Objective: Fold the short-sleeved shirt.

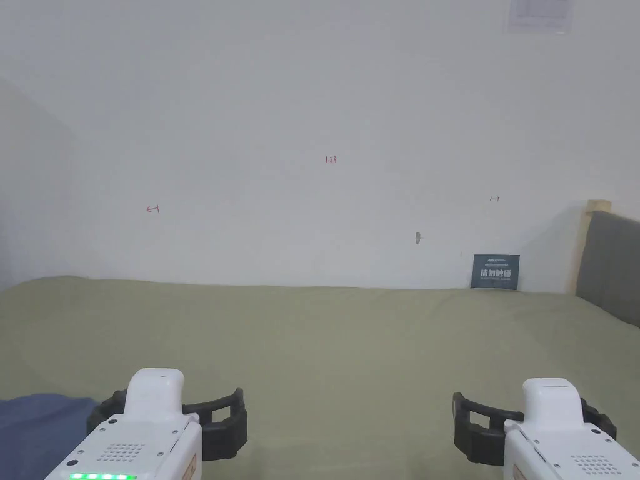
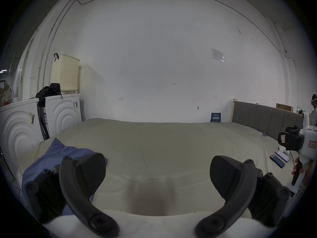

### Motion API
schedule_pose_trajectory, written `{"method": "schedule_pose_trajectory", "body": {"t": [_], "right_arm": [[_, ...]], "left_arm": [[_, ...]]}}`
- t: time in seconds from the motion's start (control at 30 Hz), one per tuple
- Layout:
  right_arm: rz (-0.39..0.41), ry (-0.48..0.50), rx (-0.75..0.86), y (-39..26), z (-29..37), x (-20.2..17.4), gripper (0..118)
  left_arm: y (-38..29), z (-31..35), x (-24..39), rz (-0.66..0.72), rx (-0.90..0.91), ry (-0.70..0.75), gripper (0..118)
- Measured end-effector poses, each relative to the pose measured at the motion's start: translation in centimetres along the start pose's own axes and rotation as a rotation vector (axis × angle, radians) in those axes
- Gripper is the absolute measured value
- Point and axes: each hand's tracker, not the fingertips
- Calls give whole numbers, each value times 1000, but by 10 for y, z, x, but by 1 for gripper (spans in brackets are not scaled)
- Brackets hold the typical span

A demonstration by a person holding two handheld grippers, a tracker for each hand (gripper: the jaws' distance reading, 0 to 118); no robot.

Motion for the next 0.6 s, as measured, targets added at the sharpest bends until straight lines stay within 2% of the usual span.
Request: {"method": "schedule_pose_trajectory", "body": {"t": [0.6], "right_arm": [[4, -1, -6, 0, -1, 0, 118]], "left_arm": [[1, 0, 2, -13, 8, 1, 118]]}}
